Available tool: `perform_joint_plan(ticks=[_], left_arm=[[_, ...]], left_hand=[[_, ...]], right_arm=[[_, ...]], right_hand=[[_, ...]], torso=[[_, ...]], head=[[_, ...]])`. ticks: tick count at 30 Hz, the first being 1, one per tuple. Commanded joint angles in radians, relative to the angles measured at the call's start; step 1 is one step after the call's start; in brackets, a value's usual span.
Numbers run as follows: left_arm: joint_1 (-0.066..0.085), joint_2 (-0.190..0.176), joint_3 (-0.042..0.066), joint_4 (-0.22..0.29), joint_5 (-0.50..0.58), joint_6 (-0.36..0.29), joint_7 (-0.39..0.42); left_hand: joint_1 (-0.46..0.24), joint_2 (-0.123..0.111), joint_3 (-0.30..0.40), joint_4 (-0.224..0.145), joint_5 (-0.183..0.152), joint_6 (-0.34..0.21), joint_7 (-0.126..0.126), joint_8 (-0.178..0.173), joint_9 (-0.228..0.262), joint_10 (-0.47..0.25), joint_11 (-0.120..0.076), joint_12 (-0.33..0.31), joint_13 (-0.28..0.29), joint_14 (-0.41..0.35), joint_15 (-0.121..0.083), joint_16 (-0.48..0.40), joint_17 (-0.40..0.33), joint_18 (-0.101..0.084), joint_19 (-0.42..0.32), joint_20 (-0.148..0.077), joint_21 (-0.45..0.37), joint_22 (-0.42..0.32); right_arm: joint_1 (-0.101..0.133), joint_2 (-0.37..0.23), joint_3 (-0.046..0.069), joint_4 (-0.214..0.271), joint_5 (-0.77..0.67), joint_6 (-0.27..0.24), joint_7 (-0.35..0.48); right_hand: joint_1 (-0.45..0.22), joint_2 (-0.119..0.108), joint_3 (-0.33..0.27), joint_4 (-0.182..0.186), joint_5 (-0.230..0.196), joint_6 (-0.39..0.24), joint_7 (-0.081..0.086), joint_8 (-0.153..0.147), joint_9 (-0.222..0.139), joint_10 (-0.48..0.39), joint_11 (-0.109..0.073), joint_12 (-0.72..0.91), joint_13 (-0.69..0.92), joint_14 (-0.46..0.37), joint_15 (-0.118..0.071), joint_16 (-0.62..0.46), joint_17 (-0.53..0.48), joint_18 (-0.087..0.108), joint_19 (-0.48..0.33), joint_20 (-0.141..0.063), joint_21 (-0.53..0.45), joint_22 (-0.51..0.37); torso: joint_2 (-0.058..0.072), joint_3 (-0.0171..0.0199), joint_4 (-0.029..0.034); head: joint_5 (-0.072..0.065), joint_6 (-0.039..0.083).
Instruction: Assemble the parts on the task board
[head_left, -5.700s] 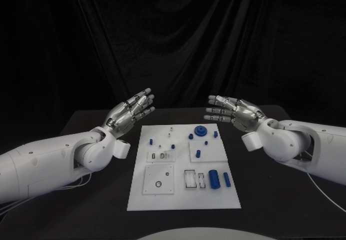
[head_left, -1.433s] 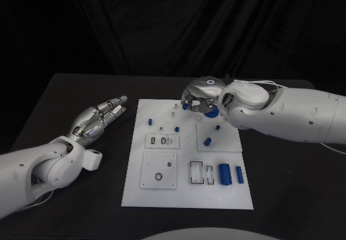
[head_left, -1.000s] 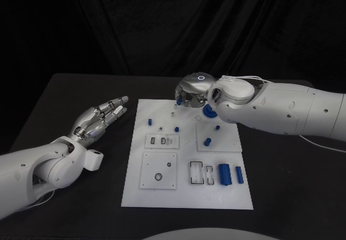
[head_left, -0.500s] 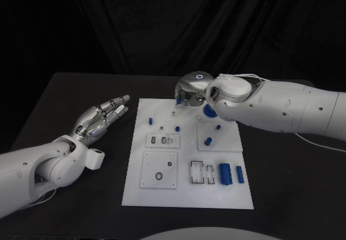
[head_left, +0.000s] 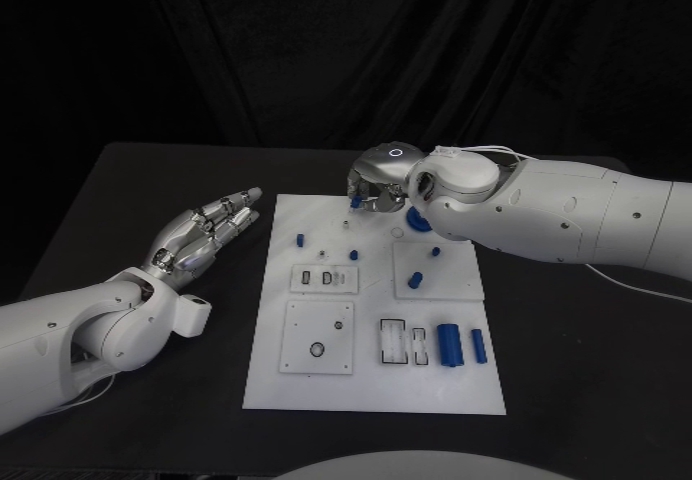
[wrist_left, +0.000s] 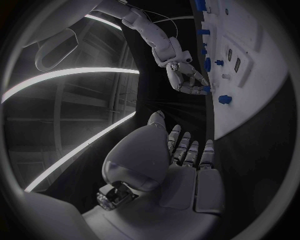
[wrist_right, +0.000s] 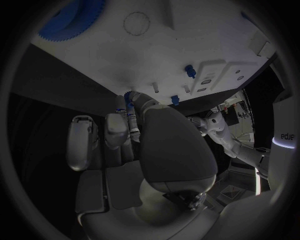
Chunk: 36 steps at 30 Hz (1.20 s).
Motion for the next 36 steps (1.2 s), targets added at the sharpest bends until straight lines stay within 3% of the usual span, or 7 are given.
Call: perform_joint_plan(ticks=[1,19,26,30,32,33,36], left_arm=[[0.002,0.004,0.001,-0.002,-0.002,0.014,0.183],[0.002,0.005,0.0,-0.012,-0.001,0.02,0.176],[0.002,0.006,0.0,-0.018,-0.001,0.023,0.172],[0.002,0.008,0.0,-0.021,-0.001,0.026,0.171],[0.002,0.008,0.0,-0.023,-0.001,0.028,0.17],[0.002,0.008,0.0,-0.024,-0.001,0.029,0.17],[0.002,0.007,0.0,-0.025,-0.001,0.029,0.17]], left_hand=[[0.012,0.002,0.008,0.0,0.004,-0.002,-0.006,0.002,0.0,-0.007,0.001,-0.007,-0.001,-0.005,-0.001,-0.005,-0.001,0.0,-0.001,0.007,-0.005,-0.001],[0.013,0.003,0.009,0.0,0.005,-0.002,-0.007,0.002,0.0,-0.009,0.002,-0.008,-0.001,-0.006,-0.001,-0.005,-0.001,0.0,-0.001,0.008,-0.004,-0.001],[0.014,0.004,0.01,0.0,0.006,-0.006,-0.006,0.001,0.0,-0.012,0.004,-0.011,-0.001,-0.007,0.001,-0.005,-0.002,0.0,-0.001,0.009,-0.005,-0.001],[0.014,0.004,0.011,0.0,0.006,-0.006,-0.005,0.001,0.0,-0.012,0.004,-0.011,-0.002,-0.007,0.001,-0.005,-0.002,0.0,-0.001,0.01,-0.005,-0.001],[0.015,0.004,0.011,0.0,0.006,-0.006,-0.005,0.0,0.0,-0.014,0.004,-0.013,-0.002,-0.007,0.002,-0.005,-0.002,0.0,-0.001,0.01,-0.005,-0.001],[0.015,0.004,0.011,0.0,0.006,-0.006,-0.005,0.0,0.0,-0.014,0.004,-0.013,-0.002,-0.007,0.002,-0.005,-0.002,0.0,-0.001,0.01,-0.005,-0.001],[0.017,0.004,0.013,-0.001,0.007,0.007,0.004,0.004,0.002,-0.015,0.004,-0.011,-0.001,-0.008,0.003,-0.006,-0.002,0.001,-0.001,0.013,-0.005,-0.002]], right_arm=[[-0.004,0.002,0.0,-0.001,-0.007,0.014,-0.008],[-0.012,0.019,0.0,-0.015,-0.007,0.028,-0.014],[-0.014,0.023,0.0,-0.018,-0.007,0.052,-0.029],[-0.014,0.022,0.0,-0.019,-0.007,0.086,-0.06],[-0.014,0.021,0.0,-0.021,-0.007,0.102,-0.073],[-0.014,0.02,0.0,-0.022,-0.007,0.107,-0.079],[-0.015,0.013,0.001,-0.023,-0.007,0.096,-0.081]], right_hand=[[-0.009,0.0,0.002,0.007,-0.006,0.013,0.006,0.017,0.124,-0.003,0.008,-0.01,0.0,0.001,0.004,0.003,-0.001,-0.013,0.002,0.007,0.002,0.001],[-0.014,-0.001,0.003,0.009,-0.01,0.002,0.006,0.008,0.128,-0.011,0.012,-0.025,0.0,-0.004,0.006,-0.001,-0.005,-0.011,-0.002,0.009,-0.002,-0.003],[-0.031,-0.01,0.002,0.017,-0.063,-0.073,-0.003,-0.047,0.12,-0.062,0.032,-0.066,0.001,-0.02,0.019,-0.014,-0.023,-0.007,-0.019,0.021,-0.018,-0.018],[-0.043,-0.035,-0.012,0.014,-0.105,-0.223,-0.021,-0.142,0.082,-0.185,0.05,-0.107,0.001,-0.072,0.017,-0.065,-0.096,0.007,-0.069,0.02,-0.066,-0.073],[-0.043,-0.041,-0.033,0.002,-0.127,-0.337,-0.065,-0.19,0.052,-0.307,0.05,-0.105,0.001,-0.125,0.02,-0.11,-0.162,0.019,-0.119,0.024,-0.112,-0.123],[-0.042,-0.04,-0.05,-0.005,-0.132,-0.46,-0.081,-0.191,0.015,-0.356,0.054,-0.101,0.006,-0.157,0.026,-0.131,-0.197,0.026,-0.148,0.027,-0.138,-0.148],[-0.041,-0.032,-0.072,-0.011,-0.132,-0.514,-0.081,-0.197,-0.007,-0.411,0.056,-0.094,0.011,-0.204,0.031,-0.159,-0.243,0.034,-0.187,0.034,-0.173,-0.179]], torso=[[-0.001,-0.0001,0.0011],[0.0,-0.0001,0.0006],[0.0,-0.0002,0.0012],[0.0,-0.0002,0.0026],[0.0,-0.0004,0.0032],[0.0,-0.0004,0.0032],[0.0,-0.0007,0.0009]], head=[[0.0,-0.002],[0.001,-0.009],[0.001,-0.01],[-0.001,-0.008],[-0.002,-0.007],[-0.002,-0.007],[0.0,-0.01]])
